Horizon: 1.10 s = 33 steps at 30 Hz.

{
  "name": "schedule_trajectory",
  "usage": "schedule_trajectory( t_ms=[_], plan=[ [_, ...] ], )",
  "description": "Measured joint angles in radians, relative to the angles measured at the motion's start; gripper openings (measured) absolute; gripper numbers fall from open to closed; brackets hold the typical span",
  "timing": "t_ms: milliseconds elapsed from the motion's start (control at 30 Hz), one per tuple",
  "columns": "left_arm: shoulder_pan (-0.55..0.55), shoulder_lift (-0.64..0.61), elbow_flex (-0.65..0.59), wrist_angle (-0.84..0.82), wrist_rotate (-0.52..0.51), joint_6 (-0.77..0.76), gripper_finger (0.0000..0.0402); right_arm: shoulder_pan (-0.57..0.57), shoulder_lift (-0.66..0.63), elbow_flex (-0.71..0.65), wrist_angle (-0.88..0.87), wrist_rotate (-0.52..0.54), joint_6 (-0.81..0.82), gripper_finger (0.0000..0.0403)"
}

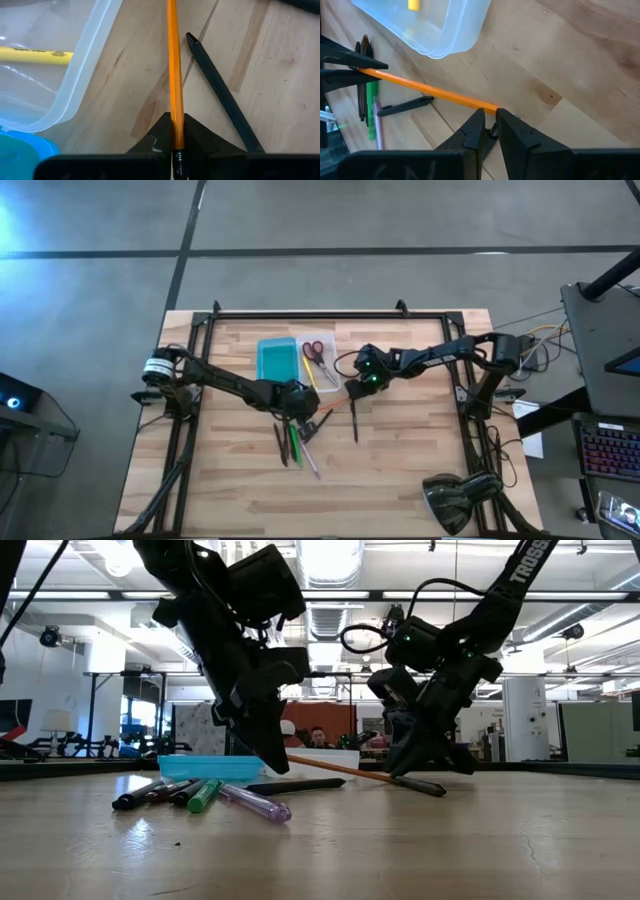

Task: Pick & place school supplies into a supply box
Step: Put the orange pencil into the pencil box

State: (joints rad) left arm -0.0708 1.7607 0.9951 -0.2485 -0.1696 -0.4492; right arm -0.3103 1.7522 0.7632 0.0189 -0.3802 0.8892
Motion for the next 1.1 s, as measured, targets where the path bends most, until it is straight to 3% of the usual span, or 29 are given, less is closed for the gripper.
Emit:
schedule_trajectory(
  t_ms=[300,567,733,900,1100],
  plan=[
    [-0.002,-0.009,0.011,-0.05,0.002,-0.038,0.0009,0.0,-0.127,-0.002,0.002,0.095,0.016,0.0056],
    [-0.003,-0.104,0.027,-0.091,-0.029,-0.13,0.0009,-0.004,-0.317,0.0,-0.043,0.305,-0.029,0.0067],
    [0.004,-0.178,0.017,-0.089,-0.159,-0.383,0.0008,-0.018,-0.384,0.0,-0.125,0.361,-0.05,0.0071],
    [0.052,-0.168,0.013,-0.084,-0.184,-0.688,0.0008,-0.017,-0.389,0.0,-0.136,0.364,-0.05,0.0069],
    [0.112,-0.132,0.012,-0.016,-0.187,-0.803,0.0008,-0.017,-0.375,0.0,-0.135,0.365,-0.029,0.0072]
  ],
)
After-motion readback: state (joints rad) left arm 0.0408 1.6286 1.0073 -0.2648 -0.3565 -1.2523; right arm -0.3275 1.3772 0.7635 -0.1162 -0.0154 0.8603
